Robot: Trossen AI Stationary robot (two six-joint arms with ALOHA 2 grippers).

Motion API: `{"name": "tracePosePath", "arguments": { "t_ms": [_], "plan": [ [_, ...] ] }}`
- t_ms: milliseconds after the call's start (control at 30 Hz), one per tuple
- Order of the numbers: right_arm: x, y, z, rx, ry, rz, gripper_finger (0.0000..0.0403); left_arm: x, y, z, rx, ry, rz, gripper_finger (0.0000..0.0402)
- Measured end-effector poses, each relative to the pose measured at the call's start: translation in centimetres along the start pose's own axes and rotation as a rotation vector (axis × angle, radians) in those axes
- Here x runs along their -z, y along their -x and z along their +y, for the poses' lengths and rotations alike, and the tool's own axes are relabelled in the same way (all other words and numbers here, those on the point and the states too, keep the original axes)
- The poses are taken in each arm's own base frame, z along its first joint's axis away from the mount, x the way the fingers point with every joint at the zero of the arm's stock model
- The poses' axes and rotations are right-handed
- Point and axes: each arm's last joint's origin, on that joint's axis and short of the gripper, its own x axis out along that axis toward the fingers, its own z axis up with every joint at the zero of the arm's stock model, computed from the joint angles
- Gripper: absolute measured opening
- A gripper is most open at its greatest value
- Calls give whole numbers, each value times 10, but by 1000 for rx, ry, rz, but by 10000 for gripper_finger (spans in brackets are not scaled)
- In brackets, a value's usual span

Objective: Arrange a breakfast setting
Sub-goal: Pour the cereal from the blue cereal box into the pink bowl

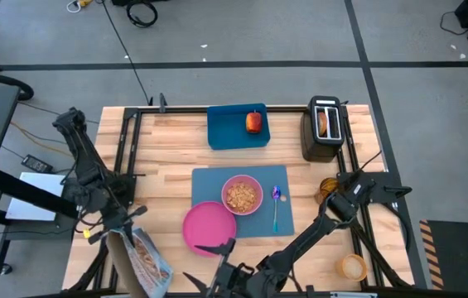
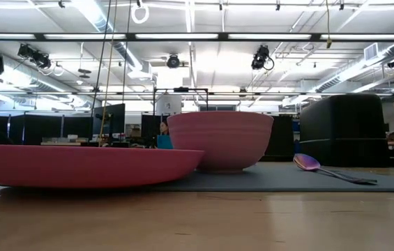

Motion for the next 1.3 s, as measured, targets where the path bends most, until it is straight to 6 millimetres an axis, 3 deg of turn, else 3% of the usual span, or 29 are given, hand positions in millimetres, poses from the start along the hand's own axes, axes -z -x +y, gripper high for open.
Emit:
{"name": "tracePosePath", "arguments": {
  "t_ms": [133,667,933,1133,1300],
  "plan": [
    [6,-2,4,16,-12,0,347,2,4,-3,25,20,15,22],
    [9,-24,-7,-24,-5,1,347,10,7,-3,34,175,92,187],
    [23,-37,-13,-98,-35,90,347,13,10,-4,69,235,164,201],
    [37,-48,-20,-188,-102,212,347,0,16,-4,40,244,132,201],
    [40,-48,-20,-205,-45,230,347,-11,22,-4,35,247,121,201]
  ]
}}
